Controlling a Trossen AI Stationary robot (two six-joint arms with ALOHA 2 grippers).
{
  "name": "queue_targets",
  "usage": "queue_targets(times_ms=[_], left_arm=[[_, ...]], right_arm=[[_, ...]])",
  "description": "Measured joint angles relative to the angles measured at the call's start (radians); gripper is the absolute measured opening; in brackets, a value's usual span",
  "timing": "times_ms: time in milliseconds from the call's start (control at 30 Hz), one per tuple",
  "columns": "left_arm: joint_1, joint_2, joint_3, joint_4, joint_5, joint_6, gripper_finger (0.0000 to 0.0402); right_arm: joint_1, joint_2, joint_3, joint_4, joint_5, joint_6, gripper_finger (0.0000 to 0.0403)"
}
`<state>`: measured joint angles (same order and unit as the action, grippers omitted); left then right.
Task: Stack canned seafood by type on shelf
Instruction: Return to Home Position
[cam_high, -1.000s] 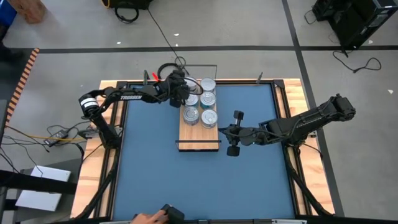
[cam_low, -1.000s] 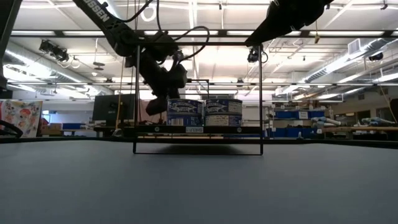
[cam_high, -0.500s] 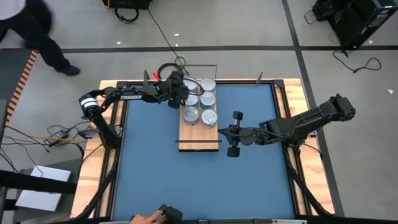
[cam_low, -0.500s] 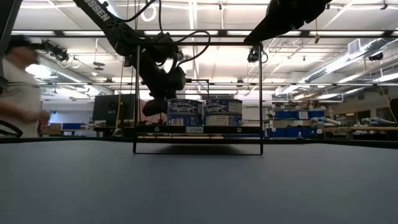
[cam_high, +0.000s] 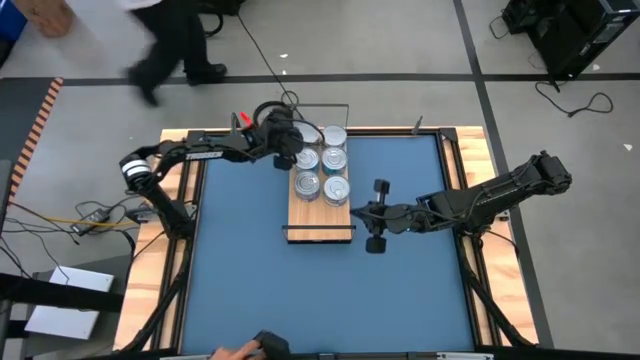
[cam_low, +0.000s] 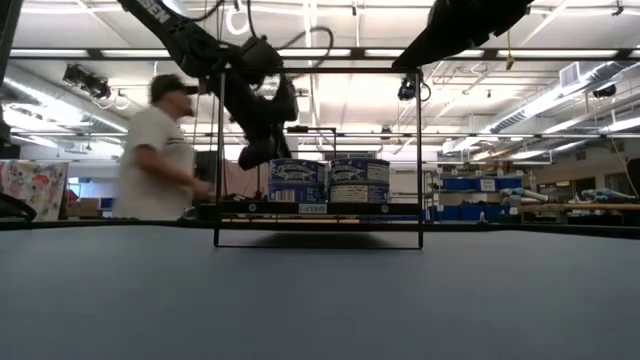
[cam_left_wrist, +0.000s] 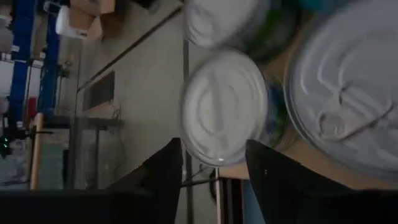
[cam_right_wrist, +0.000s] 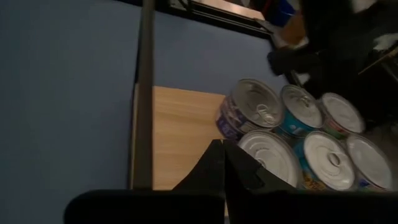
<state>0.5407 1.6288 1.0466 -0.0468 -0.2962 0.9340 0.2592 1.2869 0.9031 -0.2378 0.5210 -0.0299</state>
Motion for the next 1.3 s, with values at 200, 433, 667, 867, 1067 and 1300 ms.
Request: queue_targets(times_ms=[200,433,667,867,1067,1300], left_arm=[[0.022,-0.109,0.0,-0.05,0.128,-0.129,0.0133],[0.049,-0.227,-0.083,-0.024,0.355,-0.273,0.006],[0.05,-0.324,-0.231,0.164,0.493,-0.387,0.0005],[0.045,-0.362,-0.297,0.256,0.58,-0.489,0.0005],[0.044,-0.383,-0.356,0.366,0.614,-0.551,0.0004],[0.024,-0.428,-0.419,0.431,0.643,-0.608,0.0004]], right_arm=[[-0.023,0.0,0.0,-0.002,-0.057,-0.023,0.0001],[-0.086,-0.013,-0.017,0.055,-0.148,-0.053,0.0001],[-0.216,-0.035,-0.143,0.263,-0.366,-0.105,0.0],[-0.313,-0.106,-0.226,0.404,-0.492,-0.137,0.0],[-0.391,-0.225,-0.336,0.493,-0.538,-0.157,0.0],[-0.465,-0.34,-0.477,0.582,-0.593,-0.138,0.0]])
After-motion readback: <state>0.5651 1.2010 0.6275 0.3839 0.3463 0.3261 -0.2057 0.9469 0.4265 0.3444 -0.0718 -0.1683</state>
